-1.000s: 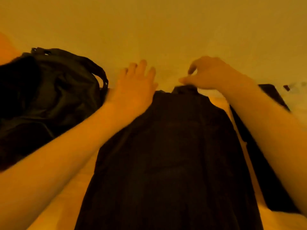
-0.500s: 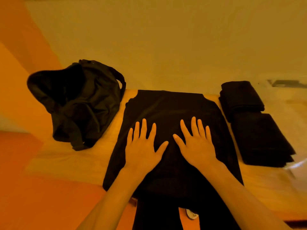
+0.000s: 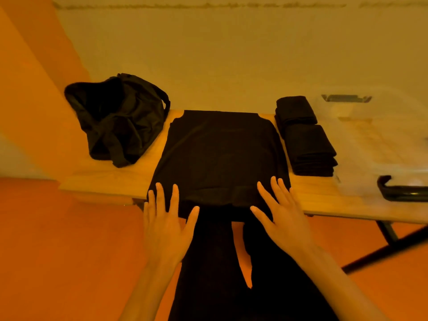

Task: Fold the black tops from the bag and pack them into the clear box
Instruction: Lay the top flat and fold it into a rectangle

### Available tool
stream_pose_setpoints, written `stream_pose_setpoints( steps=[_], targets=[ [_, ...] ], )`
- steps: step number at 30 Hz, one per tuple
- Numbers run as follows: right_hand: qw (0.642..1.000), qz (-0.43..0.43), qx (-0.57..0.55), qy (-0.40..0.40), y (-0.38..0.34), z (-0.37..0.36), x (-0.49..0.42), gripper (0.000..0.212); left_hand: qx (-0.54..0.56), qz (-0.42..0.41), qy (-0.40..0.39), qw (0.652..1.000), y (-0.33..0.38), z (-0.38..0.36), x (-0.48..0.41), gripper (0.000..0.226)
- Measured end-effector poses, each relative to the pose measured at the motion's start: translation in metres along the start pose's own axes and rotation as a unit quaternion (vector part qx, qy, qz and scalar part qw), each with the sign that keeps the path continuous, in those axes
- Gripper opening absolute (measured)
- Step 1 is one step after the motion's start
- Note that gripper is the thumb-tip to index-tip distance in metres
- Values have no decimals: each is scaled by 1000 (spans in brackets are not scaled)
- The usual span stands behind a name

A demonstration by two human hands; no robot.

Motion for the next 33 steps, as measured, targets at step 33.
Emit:
stream_pose_setpoints(
  steps=[33],
  targets=[
    [827,-232,-482,173,6,18,68,12,530,151,-36,833,-50,50,35,32]
  ],
)
Point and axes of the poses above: each hand's wrist, its own x-axis away from the middle knuckle, its own z-axis out of the back of the hand, y = z × x, the point moved 2 cm from there along -x, towards the middle knuckle, and after that the axes turned 7 degrees about z, right-handed, at the moved point
